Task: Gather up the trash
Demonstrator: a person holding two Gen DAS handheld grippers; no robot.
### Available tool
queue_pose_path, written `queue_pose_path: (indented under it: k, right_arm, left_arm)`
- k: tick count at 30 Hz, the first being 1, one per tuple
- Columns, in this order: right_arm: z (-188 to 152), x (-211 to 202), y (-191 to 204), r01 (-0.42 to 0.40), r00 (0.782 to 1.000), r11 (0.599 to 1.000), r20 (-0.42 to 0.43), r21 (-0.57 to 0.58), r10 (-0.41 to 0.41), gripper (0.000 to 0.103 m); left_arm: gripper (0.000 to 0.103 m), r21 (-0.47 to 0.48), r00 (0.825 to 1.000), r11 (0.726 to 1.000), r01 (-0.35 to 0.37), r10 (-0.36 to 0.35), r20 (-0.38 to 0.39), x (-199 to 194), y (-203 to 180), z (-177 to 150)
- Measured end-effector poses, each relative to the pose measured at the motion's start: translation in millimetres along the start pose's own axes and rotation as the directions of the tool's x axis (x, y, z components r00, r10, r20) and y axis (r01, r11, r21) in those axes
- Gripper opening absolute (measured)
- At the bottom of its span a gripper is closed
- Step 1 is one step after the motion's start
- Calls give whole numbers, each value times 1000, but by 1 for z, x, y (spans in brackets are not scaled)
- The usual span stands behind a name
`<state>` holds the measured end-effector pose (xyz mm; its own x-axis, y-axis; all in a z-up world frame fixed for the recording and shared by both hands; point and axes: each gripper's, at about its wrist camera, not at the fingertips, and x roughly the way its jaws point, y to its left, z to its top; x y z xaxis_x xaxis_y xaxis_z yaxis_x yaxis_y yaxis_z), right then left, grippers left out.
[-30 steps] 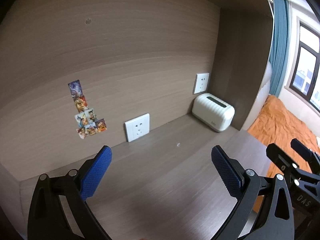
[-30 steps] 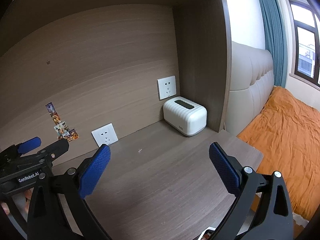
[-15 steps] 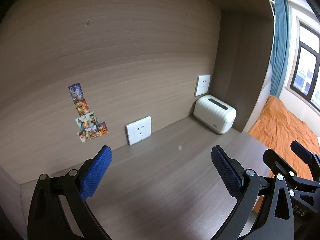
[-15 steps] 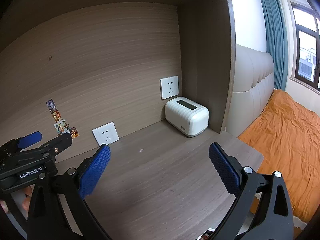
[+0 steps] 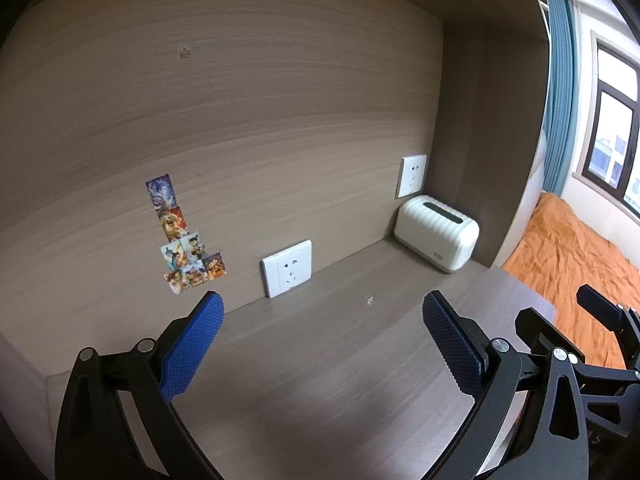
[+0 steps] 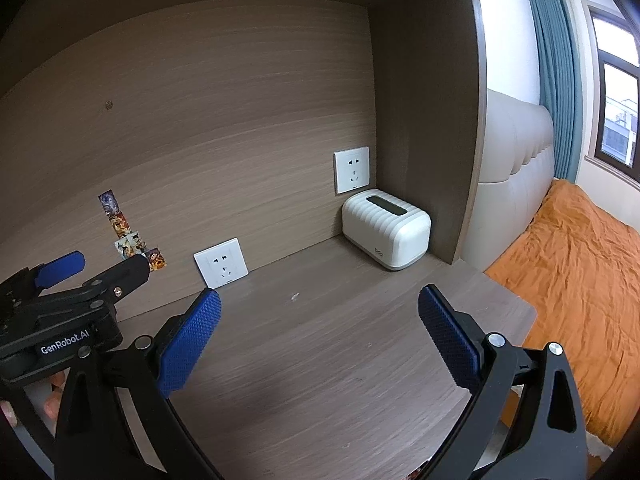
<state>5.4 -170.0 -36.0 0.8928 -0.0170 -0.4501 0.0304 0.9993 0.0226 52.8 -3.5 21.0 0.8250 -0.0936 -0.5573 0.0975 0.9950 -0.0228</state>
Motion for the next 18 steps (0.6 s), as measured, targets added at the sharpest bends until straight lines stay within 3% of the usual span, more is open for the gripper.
queue_pose_path:
  k: [18]
  right_arm:
    - [1, 3, 4, 3, 1000, 1000, -4, -4, -3, 98]
  left_arm:
    - [98, 0, 1000, 1000, -2, 2, -8, 7, 2, 0]
